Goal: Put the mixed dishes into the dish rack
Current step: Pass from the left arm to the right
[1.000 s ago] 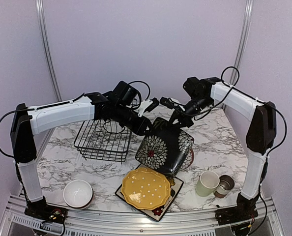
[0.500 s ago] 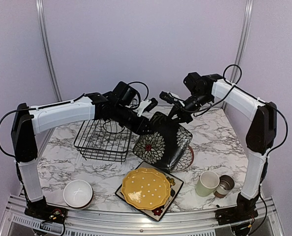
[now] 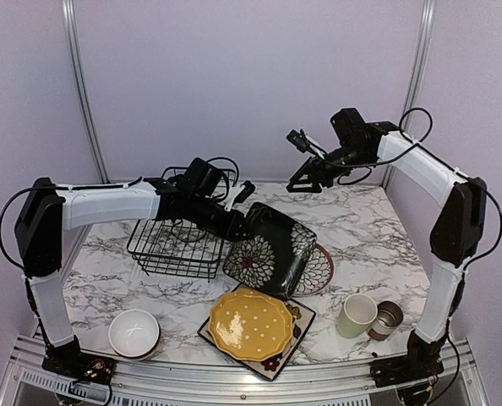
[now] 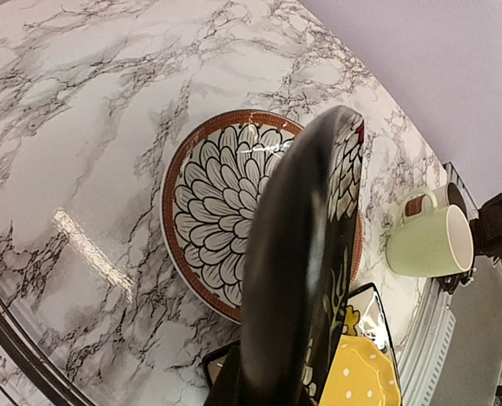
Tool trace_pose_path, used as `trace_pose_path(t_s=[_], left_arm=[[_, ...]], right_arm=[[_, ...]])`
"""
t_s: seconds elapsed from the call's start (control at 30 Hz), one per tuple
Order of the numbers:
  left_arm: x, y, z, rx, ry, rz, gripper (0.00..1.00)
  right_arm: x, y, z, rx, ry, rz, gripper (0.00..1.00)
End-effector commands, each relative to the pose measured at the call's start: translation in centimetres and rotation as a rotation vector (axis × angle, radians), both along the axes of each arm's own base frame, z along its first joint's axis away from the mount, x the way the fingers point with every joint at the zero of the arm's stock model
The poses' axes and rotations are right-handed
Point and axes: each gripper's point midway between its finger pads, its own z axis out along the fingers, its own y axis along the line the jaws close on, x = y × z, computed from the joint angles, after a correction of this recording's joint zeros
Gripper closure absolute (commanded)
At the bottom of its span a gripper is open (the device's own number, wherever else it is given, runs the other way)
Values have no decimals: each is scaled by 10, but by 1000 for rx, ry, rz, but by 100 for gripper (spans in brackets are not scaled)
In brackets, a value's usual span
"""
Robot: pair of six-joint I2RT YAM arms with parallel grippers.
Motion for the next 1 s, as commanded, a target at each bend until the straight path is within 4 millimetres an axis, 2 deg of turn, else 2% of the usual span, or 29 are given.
trace_pose_path(t_s=[0.0,0.13,0.47,0.73,0.97], left_arm=[[26,0,114,-330,-204,89,100],[36,12,153,-506,-251,139,100],[58,37,189,-709,-293,257,100],[62,28,189,-779,-254,213,100],[67,17,177,-749,-230,181,100]], right_arm=[[41,-35,55,142,-41,-197,40],[45,-44,42,110,-35,-242,40],[32,-39,24,149,58,-229,36],[16,-21,31,223,88,-149,38],[12,-7,43,283,112,-103,49]])
